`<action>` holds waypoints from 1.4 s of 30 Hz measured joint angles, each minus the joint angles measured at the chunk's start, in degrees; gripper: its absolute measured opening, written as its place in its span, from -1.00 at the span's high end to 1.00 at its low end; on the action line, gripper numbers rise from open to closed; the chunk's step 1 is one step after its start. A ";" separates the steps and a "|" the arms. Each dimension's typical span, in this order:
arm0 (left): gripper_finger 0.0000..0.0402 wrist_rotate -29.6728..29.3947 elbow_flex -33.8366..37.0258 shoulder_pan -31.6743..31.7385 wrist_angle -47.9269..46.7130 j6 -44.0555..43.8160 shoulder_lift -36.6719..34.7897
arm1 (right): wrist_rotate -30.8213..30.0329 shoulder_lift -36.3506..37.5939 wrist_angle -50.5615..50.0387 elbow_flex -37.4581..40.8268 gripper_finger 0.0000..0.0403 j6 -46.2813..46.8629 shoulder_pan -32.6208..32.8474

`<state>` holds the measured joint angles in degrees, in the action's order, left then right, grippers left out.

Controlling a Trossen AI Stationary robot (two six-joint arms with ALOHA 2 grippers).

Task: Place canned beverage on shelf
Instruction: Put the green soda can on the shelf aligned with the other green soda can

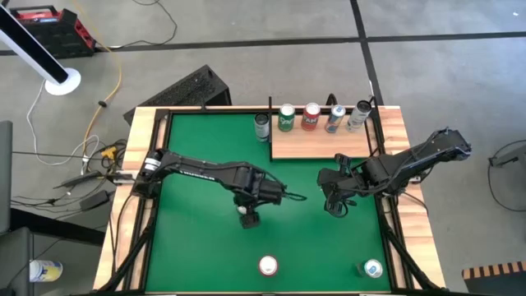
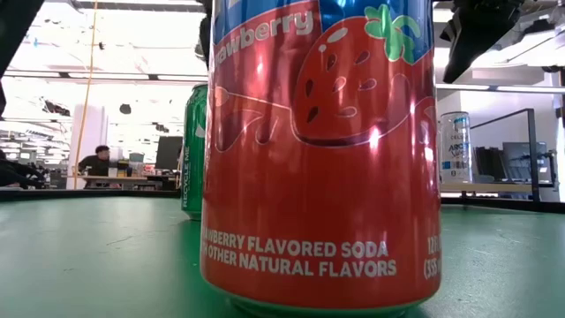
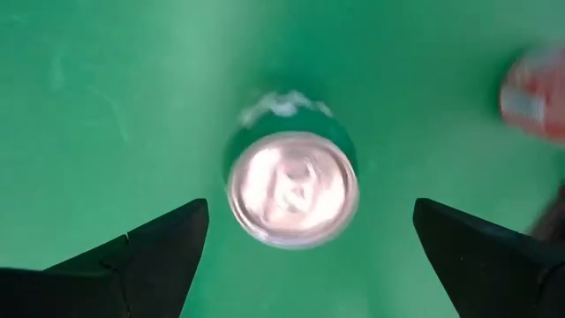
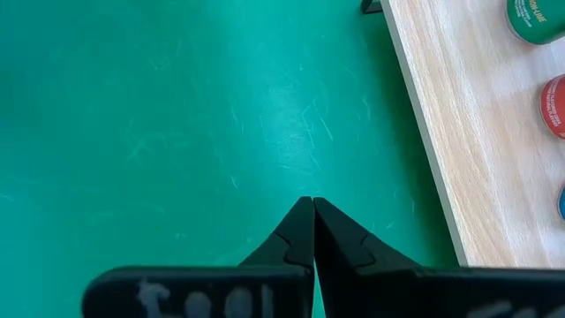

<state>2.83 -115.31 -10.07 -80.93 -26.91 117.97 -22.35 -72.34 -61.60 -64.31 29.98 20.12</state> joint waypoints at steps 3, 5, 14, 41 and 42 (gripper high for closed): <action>-0.91 -4.27 0.02 -0.13 0.00 -4.55 0.00 | -0.01 0.00 -0.02 0.00 0.87 -0.45 0.00; -0.91 -6.35 0.02 -0.17 -0.79 -6.82 0.00 | -0.02 0.00 -0.02 0.00 0.86 -1.27 0.00; -0.91 -7.54 0.04 -0.29 -1.13 -13.07 0.00 | 0.05 0.00 -0.07 0.00 0.87 -1.53 0.07; -0.91 -7.19 0.15 -2.84 0.31 -20.97 3.39 | 0.46 0.00 -3.14 -0.07 0.87 -3.48 0.17; -0.91 -7.13 0.15 -2.84 0.47 -20.73 3.76 | 0.46 0.00 -3.19 -0.07 0.87 -3.48 0.17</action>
<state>-4.30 -115.15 -12.91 -80.45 -47.64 121.73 -21.89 -72.34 -64.79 -64.38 26.50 20.29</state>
